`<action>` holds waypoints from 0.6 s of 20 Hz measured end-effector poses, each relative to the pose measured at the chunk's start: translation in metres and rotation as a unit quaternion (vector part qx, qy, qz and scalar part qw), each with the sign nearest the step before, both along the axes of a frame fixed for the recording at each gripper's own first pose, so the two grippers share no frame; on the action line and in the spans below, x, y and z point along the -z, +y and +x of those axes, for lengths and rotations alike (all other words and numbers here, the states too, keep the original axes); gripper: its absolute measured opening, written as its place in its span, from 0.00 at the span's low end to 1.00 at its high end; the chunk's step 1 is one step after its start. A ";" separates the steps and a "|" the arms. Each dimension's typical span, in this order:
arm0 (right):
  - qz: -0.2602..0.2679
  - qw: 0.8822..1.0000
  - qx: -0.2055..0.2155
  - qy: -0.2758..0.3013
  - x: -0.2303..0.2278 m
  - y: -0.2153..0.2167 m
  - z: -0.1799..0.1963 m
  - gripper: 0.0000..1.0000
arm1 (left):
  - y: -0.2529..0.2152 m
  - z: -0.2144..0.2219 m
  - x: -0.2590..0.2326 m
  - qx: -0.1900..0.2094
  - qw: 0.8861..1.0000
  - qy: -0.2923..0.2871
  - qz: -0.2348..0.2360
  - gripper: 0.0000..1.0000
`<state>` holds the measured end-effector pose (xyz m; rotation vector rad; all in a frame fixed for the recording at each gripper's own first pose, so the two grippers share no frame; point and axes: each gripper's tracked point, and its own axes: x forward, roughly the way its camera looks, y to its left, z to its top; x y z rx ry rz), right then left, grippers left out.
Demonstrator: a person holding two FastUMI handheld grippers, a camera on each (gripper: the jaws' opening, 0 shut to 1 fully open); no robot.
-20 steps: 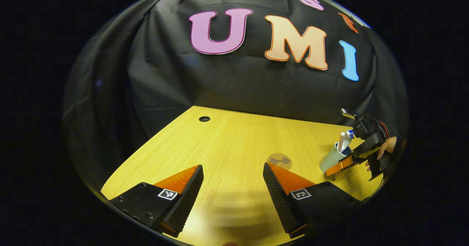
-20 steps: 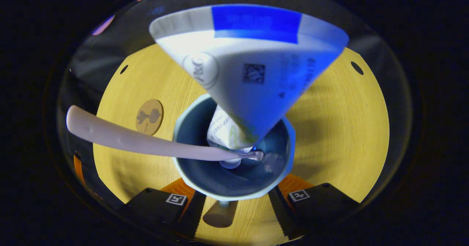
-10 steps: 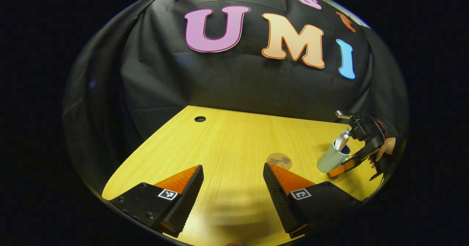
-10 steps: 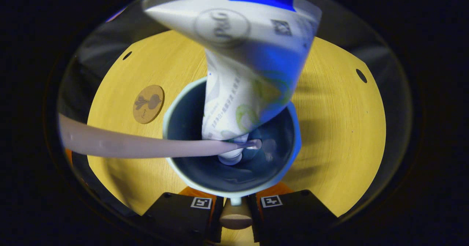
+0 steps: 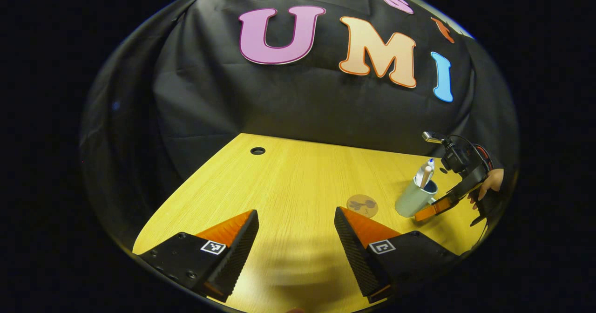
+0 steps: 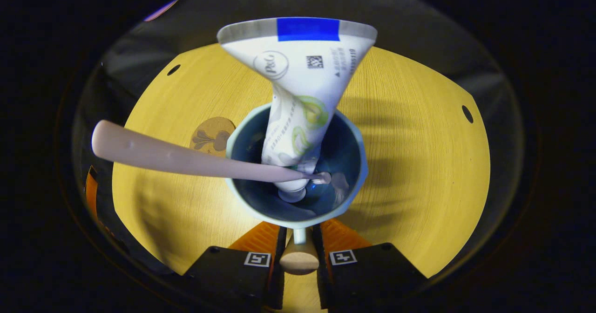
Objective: Put the toothbrush and toothpaste on the desktop into the cup, then pick up the cup and place it on the coaster on the desktop.
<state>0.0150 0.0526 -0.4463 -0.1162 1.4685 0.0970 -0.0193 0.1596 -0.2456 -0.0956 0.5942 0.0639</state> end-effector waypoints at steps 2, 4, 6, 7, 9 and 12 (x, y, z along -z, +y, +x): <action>0.001 1.000 0.012 0.014 0.004 0.002 0.003 0.31 | 0.005 -0.002 0.001 -0.003 1.000 0.002 -0.002 0.95; 0.003 0.999 0.019 0.030 0.009 0.001 0.006 0.35 | 0.009 -0.004 0.002 -0.008 1.000 0.002 -0.004 0.95; -0.011 0.999 0.017 0.048 0.020 -0.006 0.007 0.51 | 0.014 -0.007 0.002 -0.012 1.000 0.003 -0.007 0.95; -0.005 0.998 0.018 0.054 0.023 -0.006 0.009 0.52 | 0.015 -0.008 0.003 -0.014 1.000 0.006 -0.007 0.95; -0.003 0.998 0.024 0.054 0.017 -0.008 0.013 0.59 | 0.019 -0.010 0.003 -0.019 1.000 0.008 -0.008 0.95; -0.012 0.998 -0.006 0.054 0.021 -0.010 0.011 0.51 | 0.022 -0.008 0.008 -0.022 1.000 0.012 -0.009 0.95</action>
